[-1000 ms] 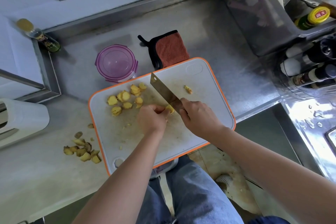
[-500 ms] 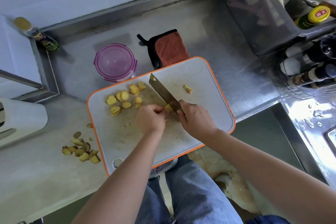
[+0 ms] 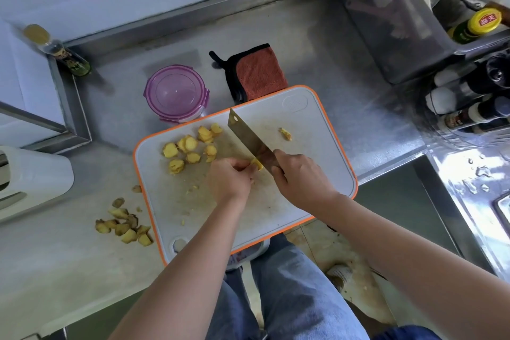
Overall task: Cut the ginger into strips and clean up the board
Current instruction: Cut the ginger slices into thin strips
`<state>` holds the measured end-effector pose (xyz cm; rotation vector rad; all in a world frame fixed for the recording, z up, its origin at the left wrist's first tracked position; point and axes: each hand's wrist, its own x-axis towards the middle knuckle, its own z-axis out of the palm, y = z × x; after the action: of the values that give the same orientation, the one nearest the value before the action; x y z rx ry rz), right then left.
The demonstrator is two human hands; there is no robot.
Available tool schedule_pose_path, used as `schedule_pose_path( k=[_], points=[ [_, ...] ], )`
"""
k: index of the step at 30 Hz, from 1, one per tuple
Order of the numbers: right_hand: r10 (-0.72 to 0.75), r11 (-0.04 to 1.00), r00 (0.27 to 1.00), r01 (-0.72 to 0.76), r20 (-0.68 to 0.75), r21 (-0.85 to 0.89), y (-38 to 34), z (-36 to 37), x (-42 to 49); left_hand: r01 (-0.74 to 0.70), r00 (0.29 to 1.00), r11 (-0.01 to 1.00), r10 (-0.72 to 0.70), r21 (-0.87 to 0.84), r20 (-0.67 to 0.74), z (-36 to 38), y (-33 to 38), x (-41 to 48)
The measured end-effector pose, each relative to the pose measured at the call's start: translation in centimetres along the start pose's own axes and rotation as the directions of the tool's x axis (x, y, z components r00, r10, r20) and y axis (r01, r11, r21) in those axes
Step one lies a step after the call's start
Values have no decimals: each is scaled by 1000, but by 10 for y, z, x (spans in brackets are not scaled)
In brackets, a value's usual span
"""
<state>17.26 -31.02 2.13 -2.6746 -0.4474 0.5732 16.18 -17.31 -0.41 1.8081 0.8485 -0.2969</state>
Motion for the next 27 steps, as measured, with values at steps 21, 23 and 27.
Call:
schedule_pose_path(
  k=[21,23,27],
  points=[
    [66,992,994,-56,-90,110,4,3,9,10,1000,999,-10,-39,5,2,-7,4],
    [29,995,995,-19,-94,99,4,0,4,0,1000,1000,0,-22,-1,1,-7,4],
    [-3,998,998,6,-59,58,3,3,-1,-22,1000,1000,22,-10,2,0,-6,3]
  ],
)
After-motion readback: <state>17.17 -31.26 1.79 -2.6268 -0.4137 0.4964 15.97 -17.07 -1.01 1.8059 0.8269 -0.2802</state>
